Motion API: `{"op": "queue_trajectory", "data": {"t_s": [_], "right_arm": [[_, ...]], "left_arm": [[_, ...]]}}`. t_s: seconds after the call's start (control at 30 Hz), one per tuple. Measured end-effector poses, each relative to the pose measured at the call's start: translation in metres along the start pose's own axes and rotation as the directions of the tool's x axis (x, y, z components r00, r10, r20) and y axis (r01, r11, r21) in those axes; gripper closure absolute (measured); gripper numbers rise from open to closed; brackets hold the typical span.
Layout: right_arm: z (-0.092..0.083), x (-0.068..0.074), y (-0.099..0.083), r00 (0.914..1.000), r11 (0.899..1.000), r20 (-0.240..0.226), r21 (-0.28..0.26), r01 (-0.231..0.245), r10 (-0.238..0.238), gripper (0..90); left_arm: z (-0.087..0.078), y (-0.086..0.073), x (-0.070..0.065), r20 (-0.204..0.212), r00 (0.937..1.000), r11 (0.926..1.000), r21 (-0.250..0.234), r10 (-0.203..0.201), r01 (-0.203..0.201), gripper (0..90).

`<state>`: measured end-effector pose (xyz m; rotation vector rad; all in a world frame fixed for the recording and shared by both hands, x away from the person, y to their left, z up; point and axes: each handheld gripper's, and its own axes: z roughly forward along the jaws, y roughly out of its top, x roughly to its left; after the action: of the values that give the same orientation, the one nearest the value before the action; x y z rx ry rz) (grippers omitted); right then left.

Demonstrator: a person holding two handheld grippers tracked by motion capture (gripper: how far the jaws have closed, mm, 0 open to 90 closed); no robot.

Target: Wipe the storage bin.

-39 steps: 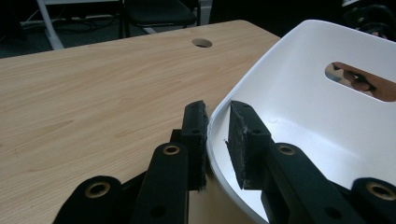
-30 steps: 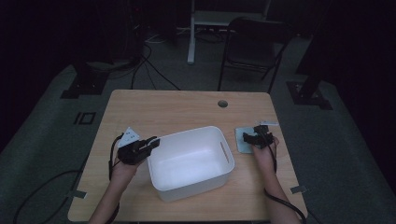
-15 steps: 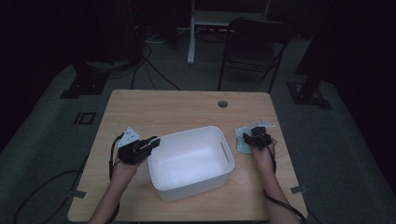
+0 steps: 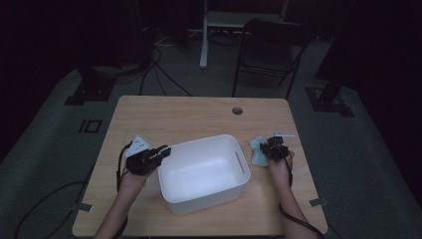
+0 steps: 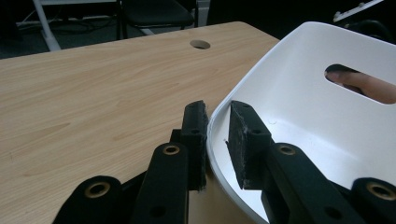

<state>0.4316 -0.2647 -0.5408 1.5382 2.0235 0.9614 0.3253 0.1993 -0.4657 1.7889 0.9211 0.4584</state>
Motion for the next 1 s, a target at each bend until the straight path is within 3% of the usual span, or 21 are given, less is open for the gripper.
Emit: {"op": "queue_trajectory", "data": {"t_s": [0.3, 0.5, 1.0], "right_arm": [[-0.032, 0.008, -0.006, 0.9993, 0.999, -0.038, -0.043, 0.006, -0.008, 83.2], [-0.054, 0.018, -0.009, 0.9962, 0.997, -0.078, -0.071, 0.032, -0.038, 83.3], [-0.134, 0.045, -0.009, 0.9753, 0.979, -0.189, -0.186, 0.078, -0.114, 83.3]], "left_arm": [[0.001, 0.0, 0.001, 0.005, 1.0, 1.0, -0.003, 0.001, -0.001, 76.5], [0.002, 0.001, 0.003, 0.012, 0.9999, 0.9999, -0.006, -0.012, 0.012, 76.4], [0.004, 0.002, 0.002, 0.0, 0.9999, 0.9999, -0.004, 0.011, -0.011, 76.5]]}}
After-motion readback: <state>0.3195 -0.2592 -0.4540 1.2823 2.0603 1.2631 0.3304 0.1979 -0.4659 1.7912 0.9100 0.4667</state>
